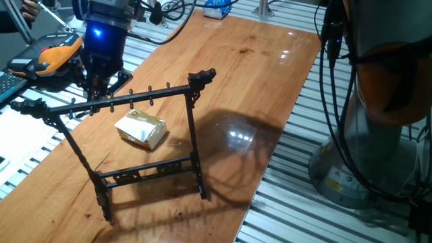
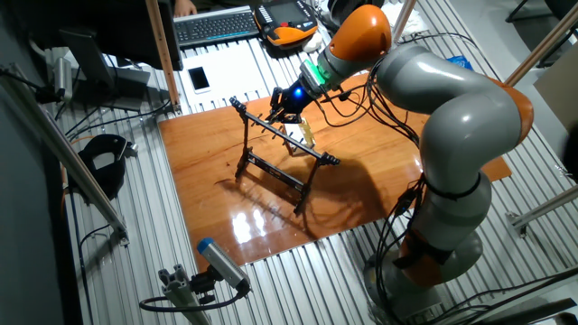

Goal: Place the brush on the pen rack

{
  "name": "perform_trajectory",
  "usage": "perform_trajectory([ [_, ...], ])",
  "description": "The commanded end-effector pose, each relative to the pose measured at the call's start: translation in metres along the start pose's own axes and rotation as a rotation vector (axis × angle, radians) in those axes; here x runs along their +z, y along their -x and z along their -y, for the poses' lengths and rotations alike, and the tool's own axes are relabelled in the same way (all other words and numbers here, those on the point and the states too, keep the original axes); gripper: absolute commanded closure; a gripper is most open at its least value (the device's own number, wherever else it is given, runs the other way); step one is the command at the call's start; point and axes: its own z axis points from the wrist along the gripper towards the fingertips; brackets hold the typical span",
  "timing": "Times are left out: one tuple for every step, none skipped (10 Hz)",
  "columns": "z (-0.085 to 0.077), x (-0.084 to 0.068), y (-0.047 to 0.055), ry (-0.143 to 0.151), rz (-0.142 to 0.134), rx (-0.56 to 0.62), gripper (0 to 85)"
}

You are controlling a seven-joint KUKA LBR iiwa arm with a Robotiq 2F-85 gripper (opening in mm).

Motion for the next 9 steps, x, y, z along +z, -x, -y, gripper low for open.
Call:
perform_trajectory([
  [-0.0002,0.0002,0.0009,-0.007,-0.016,0.0,85.0],
  [-0.0006,-0.0002,0.001,-0.02,-0.03,-0.002,85.0],
  [-0.0012,-0.0006,0.0013,-0.024,-0.042,0.0,85.0],
  [-0.0013,-0.0008,0.0018,-0.033,-0.056,0.004,85.0],
  [-0.0012,-0.0003,0.002,-0.027,-0.072,0.012,85.0],
  [-0.001,0.0001,0.0017,-0.023,-0.077,0.015,85.0],
  [-0.0011,0.0004,0.002,-0.021,-0.079,0.018,85.0],
  [-0.0013,0.0005,0.0029,-0.019,-0.08,0.019,85.0],
  [-0.0019,0.0004,0.0038,-0.018,-0.08,0.02,85.0],
])
